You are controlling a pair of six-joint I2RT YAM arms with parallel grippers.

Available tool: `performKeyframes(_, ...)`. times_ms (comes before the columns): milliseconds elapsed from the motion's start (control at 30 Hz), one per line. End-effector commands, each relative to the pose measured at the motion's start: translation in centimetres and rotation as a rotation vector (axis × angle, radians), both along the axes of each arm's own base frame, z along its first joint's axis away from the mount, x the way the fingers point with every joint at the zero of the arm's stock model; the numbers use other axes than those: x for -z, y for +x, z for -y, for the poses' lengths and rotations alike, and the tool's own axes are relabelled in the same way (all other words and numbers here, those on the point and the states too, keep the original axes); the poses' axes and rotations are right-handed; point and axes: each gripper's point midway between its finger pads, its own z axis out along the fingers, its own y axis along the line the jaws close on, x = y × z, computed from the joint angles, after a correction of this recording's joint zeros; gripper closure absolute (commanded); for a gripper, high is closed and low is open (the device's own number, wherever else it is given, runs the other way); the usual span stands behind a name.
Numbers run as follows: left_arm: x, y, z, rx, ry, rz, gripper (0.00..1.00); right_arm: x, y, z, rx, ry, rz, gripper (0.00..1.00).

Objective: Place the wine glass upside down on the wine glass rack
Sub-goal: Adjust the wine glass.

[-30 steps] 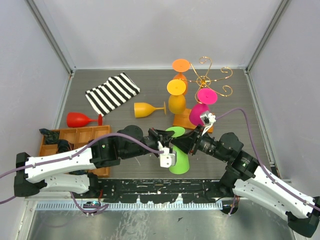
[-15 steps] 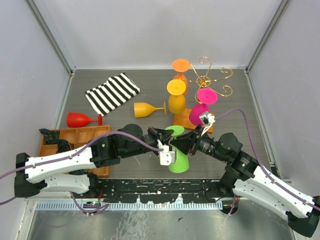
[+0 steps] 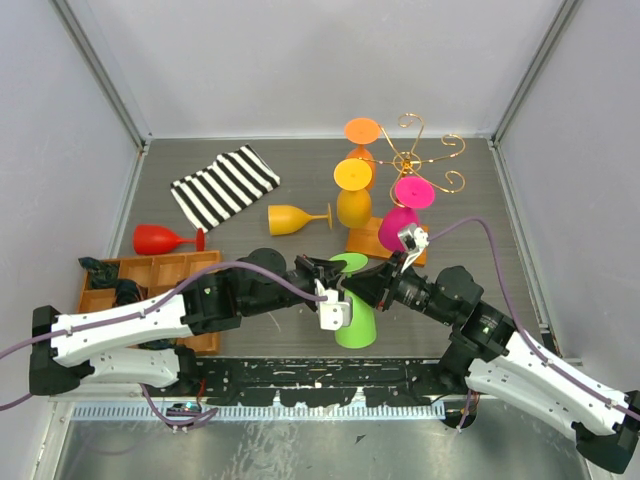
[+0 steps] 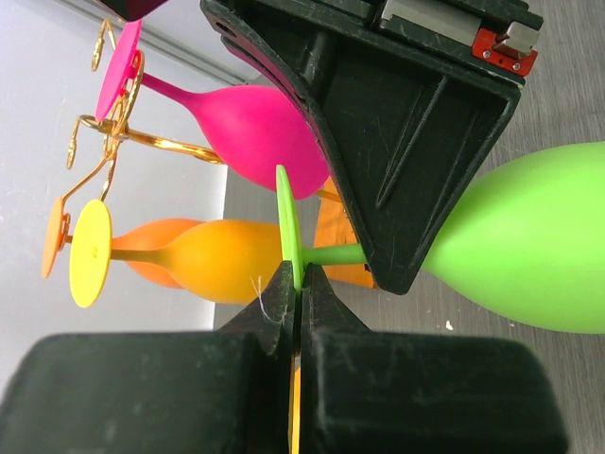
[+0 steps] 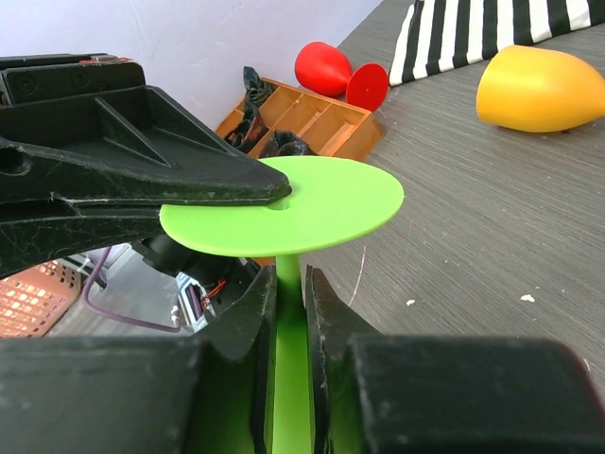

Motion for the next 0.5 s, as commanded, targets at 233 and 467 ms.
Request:
performKeyframes(233,-2.8,0.7,-1.2,-0.041,-0.11,0.042,0.63,-1.0,0.6,1.5,0.07,-0.089,0.023,0.99)
performKeyframes(467,-3.6,0.5,-1.7,-0.064,-0.17,-0.024,0.45,-0.9,1.2,3.4,0.161,-0.125,0.009,0.99)
